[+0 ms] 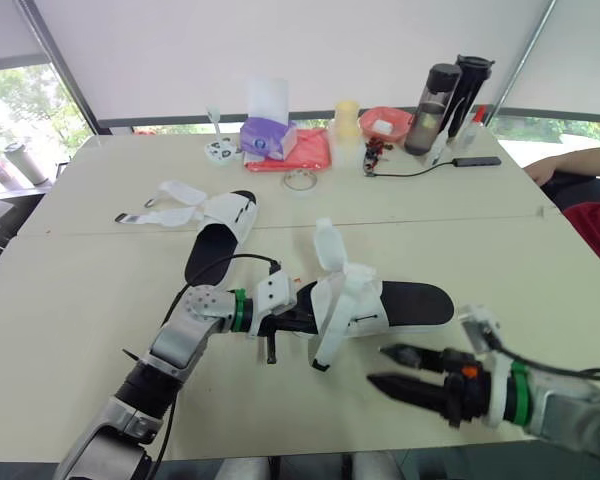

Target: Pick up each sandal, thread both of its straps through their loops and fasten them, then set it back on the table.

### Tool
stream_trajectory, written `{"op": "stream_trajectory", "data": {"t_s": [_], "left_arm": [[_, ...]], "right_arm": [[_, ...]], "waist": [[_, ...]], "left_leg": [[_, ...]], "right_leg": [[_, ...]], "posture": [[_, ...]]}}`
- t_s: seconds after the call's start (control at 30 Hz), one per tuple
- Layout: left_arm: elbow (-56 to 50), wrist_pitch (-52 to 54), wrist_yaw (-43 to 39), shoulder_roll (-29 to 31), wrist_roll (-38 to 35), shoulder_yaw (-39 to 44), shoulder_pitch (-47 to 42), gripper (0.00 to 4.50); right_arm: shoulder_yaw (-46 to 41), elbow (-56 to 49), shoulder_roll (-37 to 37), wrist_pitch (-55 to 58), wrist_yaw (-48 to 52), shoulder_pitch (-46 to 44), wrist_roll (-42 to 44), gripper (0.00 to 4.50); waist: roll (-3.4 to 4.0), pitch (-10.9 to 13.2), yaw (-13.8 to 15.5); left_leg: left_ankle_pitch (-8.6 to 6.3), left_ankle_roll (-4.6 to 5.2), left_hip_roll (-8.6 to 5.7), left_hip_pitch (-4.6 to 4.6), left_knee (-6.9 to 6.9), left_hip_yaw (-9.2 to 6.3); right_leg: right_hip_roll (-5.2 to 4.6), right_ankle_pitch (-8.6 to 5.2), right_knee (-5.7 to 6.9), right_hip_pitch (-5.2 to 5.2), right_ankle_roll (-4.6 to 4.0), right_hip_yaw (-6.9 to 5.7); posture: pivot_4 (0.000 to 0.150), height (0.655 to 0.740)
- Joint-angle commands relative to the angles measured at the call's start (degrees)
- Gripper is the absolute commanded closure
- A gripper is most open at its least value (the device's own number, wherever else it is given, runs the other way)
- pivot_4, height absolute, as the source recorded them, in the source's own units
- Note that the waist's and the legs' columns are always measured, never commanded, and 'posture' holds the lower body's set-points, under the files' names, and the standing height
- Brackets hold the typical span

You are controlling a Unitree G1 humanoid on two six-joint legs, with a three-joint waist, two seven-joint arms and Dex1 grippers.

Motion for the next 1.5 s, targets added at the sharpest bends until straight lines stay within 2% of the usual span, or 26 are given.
{"op": "stream_trajectory", "data": {"t_s": [0.03,0.17,0.3,0.53,0.83,0.93,1.13,1.37,1.5], "left_arm": [[-1.9,0.8,0.3,-0.2,-0.4,0.3,-0.3,4.50],[-2.4,1.1,0.5,-0.2,-0.4,0.2,-0.2,4.50],[-2.4,1.1,0.7,-0.3,-0.2,0.2,-0.2,4.50],[0.7,-1.4,4.7,0.6,6.6,-2.0,-1.3,4.50],[0.5,-1.1,5.4,0.8,5.2,-0.4,-1.6,4.50],[2.4,-2.8,6.3,0.8,6.7,-0.9,-2.1,4.50],[7.1,-9.4,8.5,0.9,11.1,-2.6,-3.6,4.50],[10.6,-14.1,9.5,0.2,13.0,-3.1,-4.8,4.50],[14.2,-19.3,9.3,0.1,15.2,-4.3,-6.2,4.50]], "right_arm": [[5.1,0.0,2.9,-5.2,-0.7,-0.7,-8.9,0.03],[9.3,4.1,6.9,-8.2,-1.5,-4.9,-15.1,0.03],[11.5,6.2,10.0,-8.9,-1.8,-8.5,-17.2,0.03],[13.1,7.1,13.4,-4.1,-2.3,-12.0,-13.3,0.03],[14.5,8.3,15.6,-1.3,-3.3,-13.8,-12.8,0.03],[14.8,9.1,16.3,-1.7,-3.2,-14.2,-13.6,1.33],[14.0,10.0,16.6,-2.1,-2.9,-14.4,-13.9,4.45],[11.9,9.3,16.3,-1.8,-2.8,-14.4,-12.3,4.49],[5.1,7.2,10.0,1.7,0.7,-17.0,-3.0,4.49]], "waist": [[0.00,0.0,0.0],[0.00,0.0,0.0],[-0.01,0.0,0.0],[0.00,0.0,0.0],[0.00,0.0,-0.1],[0.00,0.0,0.0],[-0.01,0.0,0.0],[-0.01,0.0,0.0],[-0.01,0.0,0.1]], "left_leg": [[0.00,0.00,-0.01,0.00,0.01,0.01],[0.00,0.00,-0.01,-0.02,0.07,0.01],[0.00,0.00,-0.01,-0.06,0.06,-0.01],[0.00,0.00,-0.01,-0.12,0.06,-0.06],[0.00,0.00,-0.01,-0.12,0.12,-0.08],[0.00,0.00,0.00,-0.12,0.12,-0.07],[0.00,0.00,-0.01,-0.11,0.14,-0.07],[0.00,0.00,-0.01,-0.07,0.14,-0.07],[0.00,0.00,-0.02,-0.10,0.30,-0.07]], "right_leg": [[0.00,0.00,-0.01,0.00,0.00,0.01],[0.01,0.01,-0.02,0.01,-0.05,0.01],[0.01,0.02,-0.01,-0.04,-0.04,0.00],[0.04,0.11,0.01,-0.10,0.09,-0.02],[0.05,0.12,0.01,-0.08,0.05,-0.03],[0.05,0.12,0.02,-0.09,0.06,-0.03],[0.05,0.13,0.02,-0.06,0.06,-0.03],[0.05,0.13,0.03,-0.02,0.07,-0.03],[0.05,0.13,0.03,0.03,0.06,-0.03]], "posture": [[0.150,0.7400],[0.150,0.7400],[0.150,0.7400],[0.150,0.7400],[0.150,0.7400],[0.150,0.7400],[0.150,0.7400],[0.150,0.7400],[0.150,0.7400]]}}
